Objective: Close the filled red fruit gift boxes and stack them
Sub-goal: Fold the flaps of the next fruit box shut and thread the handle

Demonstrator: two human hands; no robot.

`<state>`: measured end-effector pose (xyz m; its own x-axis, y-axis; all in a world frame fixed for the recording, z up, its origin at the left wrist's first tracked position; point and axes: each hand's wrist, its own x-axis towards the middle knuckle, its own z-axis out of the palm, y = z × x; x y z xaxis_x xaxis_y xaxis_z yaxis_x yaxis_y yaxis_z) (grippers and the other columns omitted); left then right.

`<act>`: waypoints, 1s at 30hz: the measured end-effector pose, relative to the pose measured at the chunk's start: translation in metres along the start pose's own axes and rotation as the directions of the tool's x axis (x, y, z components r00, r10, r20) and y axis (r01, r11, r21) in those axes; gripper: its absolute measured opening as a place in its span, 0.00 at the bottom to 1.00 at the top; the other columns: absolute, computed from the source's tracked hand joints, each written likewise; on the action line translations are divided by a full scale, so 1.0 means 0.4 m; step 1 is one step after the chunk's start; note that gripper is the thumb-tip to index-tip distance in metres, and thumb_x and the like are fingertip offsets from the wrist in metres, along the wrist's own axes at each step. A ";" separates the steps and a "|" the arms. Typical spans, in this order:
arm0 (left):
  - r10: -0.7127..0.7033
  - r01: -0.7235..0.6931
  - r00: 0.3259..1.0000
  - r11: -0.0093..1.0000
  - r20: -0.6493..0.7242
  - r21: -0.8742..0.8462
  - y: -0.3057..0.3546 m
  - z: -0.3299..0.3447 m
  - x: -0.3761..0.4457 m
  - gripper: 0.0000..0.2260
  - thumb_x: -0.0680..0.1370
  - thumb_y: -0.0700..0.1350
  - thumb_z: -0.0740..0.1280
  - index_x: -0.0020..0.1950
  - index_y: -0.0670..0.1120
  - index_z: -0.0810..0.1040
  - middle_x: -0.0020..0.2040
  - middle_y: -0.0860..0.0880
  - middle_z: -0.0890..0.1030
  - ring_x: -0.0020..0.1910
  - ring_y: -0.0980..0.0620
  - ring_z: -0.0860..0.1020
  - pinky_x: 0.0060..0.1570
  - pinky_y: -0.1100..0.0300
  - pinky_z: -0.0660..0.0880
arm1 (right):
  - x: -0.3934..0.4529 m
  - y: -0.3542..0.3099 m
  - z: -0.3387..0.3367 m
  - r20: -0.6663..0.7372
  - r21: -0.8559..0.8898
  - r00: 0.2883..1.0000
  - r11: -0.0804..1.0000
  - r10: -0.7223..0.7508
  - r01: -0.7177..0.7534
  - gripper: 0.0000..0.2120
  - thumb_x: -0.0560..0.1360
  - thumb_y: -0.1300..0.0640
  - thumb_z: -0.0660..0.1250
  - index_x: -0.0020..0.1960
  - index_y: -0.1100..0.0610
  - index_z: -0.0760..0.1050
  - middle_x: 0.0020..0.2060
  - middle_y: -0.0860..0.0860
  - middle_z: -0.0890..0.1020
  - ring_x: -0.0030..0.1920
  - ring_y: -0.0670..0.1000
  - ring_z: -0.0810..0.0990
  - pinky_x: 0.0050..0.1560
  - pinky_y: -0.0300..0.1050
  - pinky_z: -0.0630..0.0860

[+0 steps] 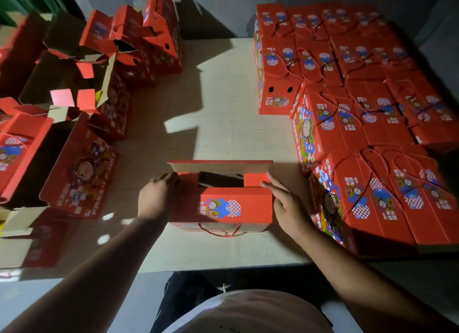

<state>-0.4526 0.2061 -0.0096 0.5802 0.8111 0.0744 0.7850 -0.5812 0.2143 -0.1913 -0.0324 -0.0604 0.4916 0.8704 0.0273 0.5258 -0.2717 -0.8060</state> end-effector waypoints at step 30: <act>0.454 -0.445 0.872 0.891 0.180 -0.091 -0.089 0.026 -0.110 0.44 0.64 0.57 0.82 0.76 0.50 0.68 0.65 0.49 0.74 0.62 0.43 0.73 0.51 0.47 0.77 | -0.054 -0.136 -0.004 0.137 -0.521 0.973 0.849 0.187 -0.090 0.45 0.66 0.43 0.81 0.77 0.47 0.64 0.82 0.38 0.57 0.79 0.45 0.65 0.76 0.48 0.69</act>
<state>-0.5038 0.1904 -0.0305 0.9020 0.4315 -0.0133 0.4212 -0.8728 0.2465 -0.2294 -0.0371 -0.0164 0.4816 0.8522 -0.2047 0.7639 -0.5226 -0.3786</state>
